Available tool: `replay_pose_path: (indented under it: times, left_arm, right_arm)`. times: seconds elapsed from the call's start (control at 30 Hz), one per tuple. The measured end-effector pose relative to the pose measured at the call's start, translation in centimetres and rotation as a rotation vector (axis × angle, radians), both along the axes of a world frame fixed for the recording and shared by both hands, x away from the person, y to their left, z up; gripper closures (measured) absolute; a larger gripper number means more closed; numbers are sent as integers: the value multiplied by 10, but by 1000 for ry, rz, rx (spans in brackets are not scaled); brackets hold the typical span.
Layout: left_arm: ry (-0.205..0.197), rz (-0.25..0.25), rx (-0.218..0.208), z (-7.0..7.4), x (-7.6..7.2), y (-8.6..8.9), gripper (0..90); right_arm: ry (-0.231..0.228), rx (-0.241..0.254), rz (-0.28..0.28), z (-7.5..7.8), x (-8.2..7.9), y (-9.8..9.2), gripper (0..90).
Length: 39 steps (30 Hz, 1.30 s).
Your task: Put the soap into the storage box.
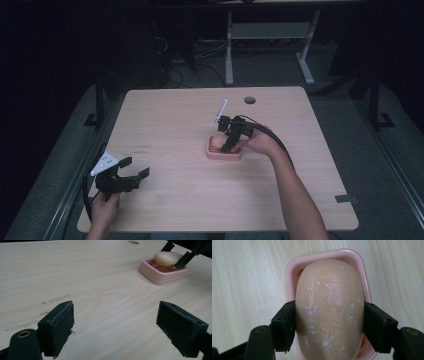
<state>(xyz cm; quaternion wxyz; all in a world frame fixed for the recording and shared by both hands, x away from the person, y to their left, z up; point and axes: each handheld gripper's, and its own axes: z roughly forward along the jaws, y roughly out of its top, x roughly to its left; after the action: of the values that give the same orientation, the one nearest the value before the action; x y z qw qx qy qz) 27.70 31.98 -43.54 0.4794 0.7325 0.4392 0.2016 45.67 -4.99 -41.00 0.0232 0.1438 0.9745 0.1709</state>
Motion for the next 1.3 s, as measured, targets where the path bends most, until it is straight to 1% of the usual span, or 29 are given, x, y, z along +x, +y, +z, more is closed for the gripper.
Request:
replay_pose_path:
  times: [0.6,1.1,1.3]
  left_arm:
    - [0,0,1,0,0,0,143]
    - [2,0,3,1,0,1,143]
    - [1,3,-2,0,0,1,143]
  right_arm:
    - [2,-9,-2,-1,0,1,318]
    - [3,-12,7,-4,1,2,318]
    - [8,-11,6,-5,2,2,318]
